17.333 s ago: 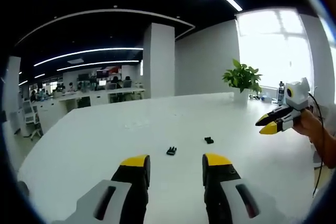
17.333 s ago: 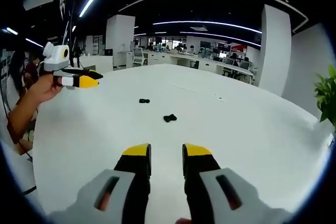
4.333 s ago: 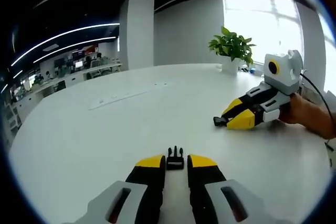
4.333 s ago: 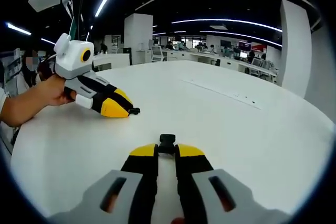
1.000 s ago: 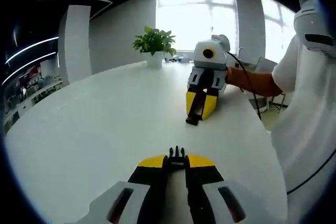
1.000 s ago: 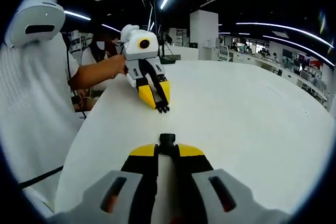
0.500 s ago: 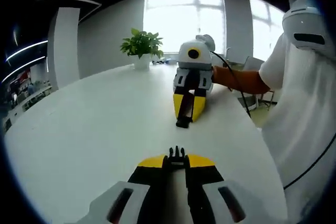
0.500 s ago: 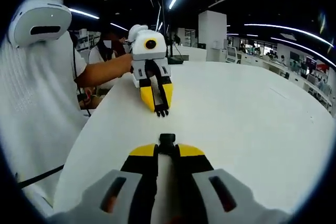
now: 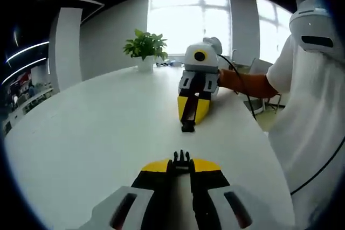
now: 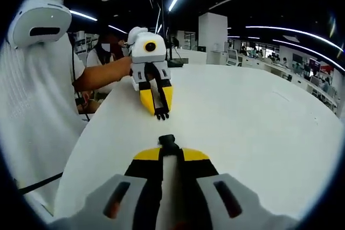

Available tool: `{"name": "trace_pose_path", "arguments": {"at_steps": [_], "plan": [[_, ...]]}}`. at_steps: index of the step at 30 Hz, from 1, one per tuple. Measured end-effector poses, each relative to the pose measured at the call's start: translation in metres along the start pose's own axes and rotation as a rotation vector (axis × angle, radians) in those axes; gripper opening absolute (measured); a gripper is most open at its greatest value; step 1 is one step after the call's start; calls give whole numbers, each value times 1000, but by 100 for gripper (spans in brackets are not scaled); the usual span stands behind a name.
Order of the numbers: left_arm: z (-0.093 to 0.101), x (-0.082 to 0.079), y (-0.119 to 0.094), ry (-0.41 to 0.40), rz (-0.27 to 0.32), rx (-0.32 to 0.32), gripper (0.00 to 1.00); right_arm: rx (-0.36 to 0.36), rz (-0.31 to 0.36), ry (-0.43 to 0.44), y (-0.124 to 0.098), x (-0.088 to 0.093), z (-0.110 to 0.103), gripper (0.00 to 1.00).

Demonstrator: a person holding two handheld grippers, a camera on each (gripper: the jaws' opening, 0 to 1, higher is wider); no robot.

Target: Snap the two parts of the plastic buckle together until the buckle closes and remains connected.

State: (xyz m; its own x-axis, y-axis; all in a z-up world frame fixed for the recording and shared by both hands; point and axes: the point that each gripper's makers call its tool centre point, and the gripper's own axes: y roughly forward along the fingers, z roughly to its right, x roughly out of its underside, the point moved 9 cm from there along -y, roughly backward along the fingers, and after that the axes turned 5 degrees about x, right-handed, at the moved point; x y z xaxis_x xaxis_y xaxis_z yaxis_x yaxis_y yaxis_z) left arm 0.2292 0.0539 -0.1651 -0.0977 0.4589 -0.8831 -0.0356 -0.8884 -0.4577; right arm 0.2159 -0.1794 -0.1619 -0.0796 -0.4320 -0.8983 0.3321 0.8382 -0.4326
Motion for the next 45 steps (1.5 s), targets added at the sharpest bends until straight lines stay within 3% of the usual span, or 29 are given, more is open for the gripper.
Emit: {"name": "trace_pose_path", "arguments": {"at_steps": [19,45], "plan": [[1,0,-2,4,6,13,12,-95,-10,-46,7,-7,2,17],[3,1,-1,-1,8,3,12,-81,11,-37,5,-4,1,13]]}}
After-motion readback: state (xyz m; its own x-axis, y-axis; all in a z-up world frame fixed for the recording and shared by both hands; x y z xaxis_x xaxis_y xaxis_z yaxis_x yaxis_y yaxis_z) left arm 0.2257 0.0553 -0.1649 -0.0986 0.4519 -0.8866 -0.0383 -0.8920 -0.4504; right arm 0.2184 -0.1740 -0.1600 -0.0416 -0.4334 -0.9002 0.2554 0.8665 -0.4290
